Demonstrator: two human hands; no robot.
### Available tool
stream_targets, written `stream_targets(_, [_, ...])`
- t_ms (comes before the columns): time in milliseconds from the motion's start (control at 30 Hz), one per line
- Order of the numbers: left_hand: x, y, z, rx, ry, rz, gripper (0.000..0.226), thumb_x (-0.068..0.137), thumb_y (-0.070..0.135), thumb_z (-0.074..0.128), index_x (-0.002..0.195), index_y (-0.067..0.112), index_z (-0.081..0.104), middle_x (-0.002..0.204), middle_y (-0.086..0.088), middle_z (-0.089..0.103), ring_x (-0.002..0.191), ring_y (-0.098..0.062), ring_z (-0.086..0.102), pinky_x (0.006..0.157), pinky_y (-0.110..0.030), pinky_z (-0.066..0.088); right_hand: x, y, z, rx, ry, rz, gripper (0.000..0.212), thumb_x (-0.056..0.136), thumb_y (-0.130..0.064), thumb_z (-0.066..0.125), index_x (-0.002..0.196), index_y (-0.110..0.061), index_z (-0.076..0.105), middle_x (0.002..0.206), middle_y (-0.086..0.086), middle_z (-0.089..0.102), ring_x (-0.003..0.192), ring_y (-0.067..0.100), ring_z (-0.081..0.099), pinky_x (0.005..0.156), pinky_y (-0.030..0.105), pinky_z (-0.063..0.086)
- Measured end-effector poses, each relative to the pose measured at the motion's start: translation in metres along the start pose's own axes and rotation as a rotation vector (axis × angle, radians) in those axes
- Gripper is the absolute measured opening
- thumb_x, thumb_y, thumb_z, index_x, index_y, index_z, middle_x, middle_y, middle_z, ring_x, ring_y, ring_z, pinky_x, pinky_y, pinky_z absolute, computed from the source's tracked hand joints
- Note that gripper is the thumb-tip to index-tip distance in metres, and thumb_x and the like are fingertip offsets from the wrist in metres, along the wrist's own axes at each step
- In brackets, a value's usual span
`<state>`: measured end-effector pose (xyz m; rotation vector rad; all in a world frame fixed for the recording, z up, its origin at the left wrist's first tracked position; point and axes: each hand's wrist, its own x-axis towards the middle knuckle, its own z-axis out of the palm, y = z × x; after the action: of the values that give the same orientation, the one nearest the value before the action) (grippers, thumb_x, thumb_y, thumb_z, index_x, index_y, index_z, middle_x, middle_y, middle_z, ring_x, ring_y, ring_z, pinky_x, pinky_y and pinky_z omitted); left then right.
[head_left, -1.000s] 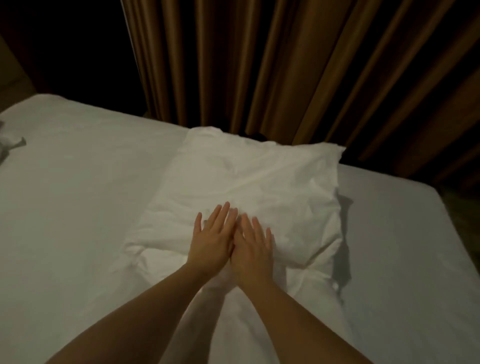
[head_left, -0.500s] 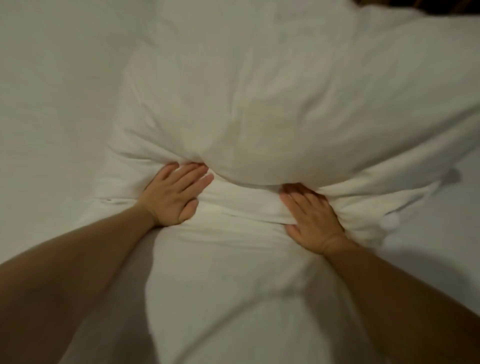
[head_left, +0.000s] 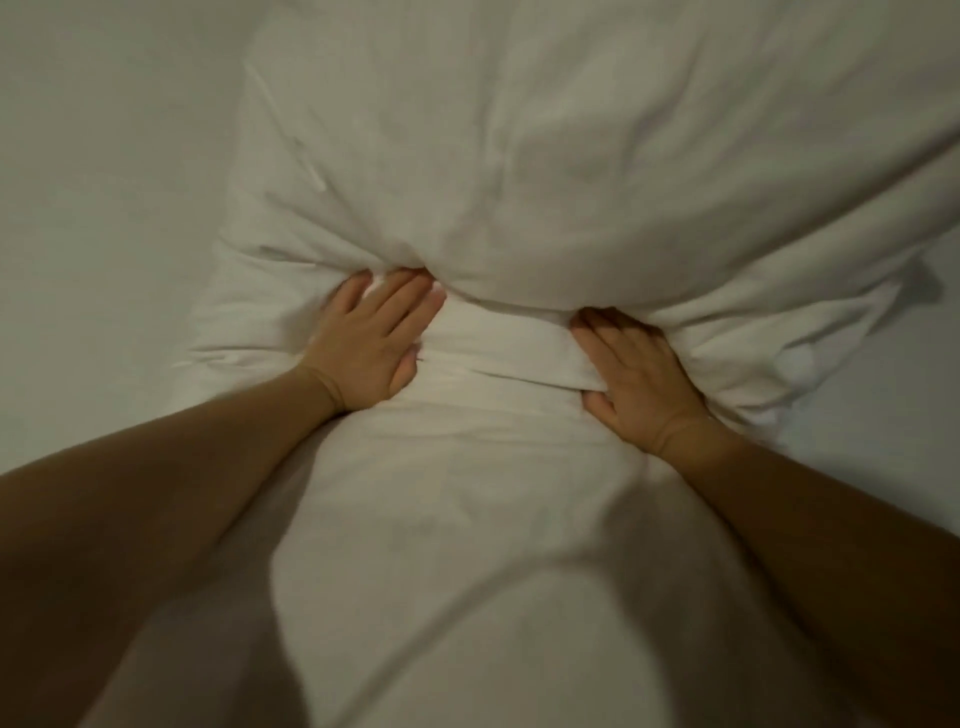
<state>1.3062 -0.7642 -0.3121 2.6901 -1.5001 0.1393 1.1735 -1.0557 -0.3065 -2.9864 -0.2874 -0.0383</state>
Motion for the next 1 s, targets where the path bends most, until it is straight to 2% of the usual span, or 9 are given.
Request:
stream_targets(100, [0.005,0.03,-0.025,-0.129,0.038,0.322,0.038,0.097,0.028,0.034,0.129,0.012,0.047,0.132,-0.016,0.055,0.125,-0.025,0.042,0.102,-0.05,0.034,0.008,-0.048,-0.035,0.077,0.028,-0.151,0.057,0.079,-0.032,0.043,0.13,-0.007,0.045,0.133,0.019,0.055,0.123,0.03,0.048,0.104,0.039,0.024])
stream_targets(200, [-0.001,0.022,-0.04,-0.136,-0.065,0.523,0.047,0.099,0.036,0.027,0.134,0.013,0.05,0.141,-0.013,0.048,0.132,-0.024,0.039,0.11,-0.046,0.023,0.008,-0.057,-0.047,0.015,-0.18,-0.377,0.055,0.09,-0.041,0.04,0.137,-0.016,0.05,0.147,0.01,0.043,0.136,0.021,0.032,0.112,0.043,0.017])
stream_targets(433, [-0.056,-0.051,-0.001,-0.003,-0.202,0.441,0.054,0.101,0.041,0.011,0.152,0.027,0.001,0.16,0.004,-0.007,0.146,-0.009,-0.007,0.118,-0.036,-0.001,-0.035,0.029,-0.022,-0.046,-0.32,-0.282,0.048,0.103,-0.043,0.01,0.137,-0.026,0.039,0.142,0.008,0.048,0.13,0.023,0.036,0.116,0.037,0.012])
stream_targets(533, [-0.05,-0.053,0.027,-0.04,-0.178,0.459,0.052,0.1,0.04,0.006,0.151,0.028,0.005,0.159,0.003,0.009,0.145,-0.012,0.012,0.112,-0.033,0.012,-0.031,0.028,0.012,0.044,-0.256,-0.257,0.045,0.102,-0.041,0.016,0.134,-0.024,0.042,0.134,0.009,0.055,0.119,0.024,0.042,0.098,0.035,0.041])
stream_targets(633, [-0.049,-0.055,0.052,-0.052,-0.155,0.467,0.052,0.1,0.041,0.004,0.151,0.029,0.003,0.139,-0.002,0.036,0.117,-0.02,0.039,0.087,-0.035,0.028,-0.026,0.035,0.03,0.16,-0.215,-0.241,0.043,0.102,-0.041,0.02,0.129,-0.02,0.046,0.119,0.016,0.065,0.109,0.024,0.042,0.089,0.03,0.034])
stream_targets(733, [-0.046,-0.05,0.054,-0.071,-0.145,0.464,0.055,0.1,0.04,0.01,0.151,0.026,-0.006,0.145,-0.002,0.031,0.125,-0.021,0.035,0.095,-0.037,0.025,-0.02,0.027,0.024,0.192,-0.246,-0.232,0.046,0.102,-0.041,0.017,0.129,-0.017,0.046,0.124,0.017,0.06,0.11,0.028,0.042,0.09,0.032,0.033])
stream_targets(800, [-0.05,-0.055,0.039,-0.113,-0.159,0.455,0.056,0.1,0.04,0.014,0.151,0.027,-0.005,0.159,0.003,0.008,0.145,-0.012,0.011,0.113,-0.034,0.01,-0.025,0.025,0.008,0.157,-0.276,-0.243,0.046,0.102,-0.038,0.016,0.131,-0.017,0.045,0.128,0.019,0.059,0.116,0.03,0.042,0.099,0.038,0.031])
stream_targets(867, [-0.058,-0.07,0.02,-0.1,-0.187,0.497,0.056,0.1,0.04,0.013,0.152,0.027,-0.001,0.16,0.006,-0.006,0.146,-0.008,-0.004,0.117,-0.032,-0.001,-0.037,0.033,-0.013,0.052,-0.287,-0.288,0.044,0.103,-0.034,0.015,0.131,-0.018,0.045,0.129,0.017,0.059,0.121,0.03,0.045,0.108,0.042,0.024])
stream_targets(1000, [-0.078,-0.107,-0.002,-0.029,-0.284,0.506,0.056,0.1,0.04,0.014,0.153,0.026,0.002,0.16,0.006,-0.005,0.146,-0.01,-0.004,0.117,-0.032,0.005,-0.058,0.047,-0.03,0.004,-0.37,-0.273,0.042,0.104,-0.032,0.014,0.132,-0.022,0.044,0.127,0.012,0.062,0.113,0.032,0.062,0.109,0.038,0.026])
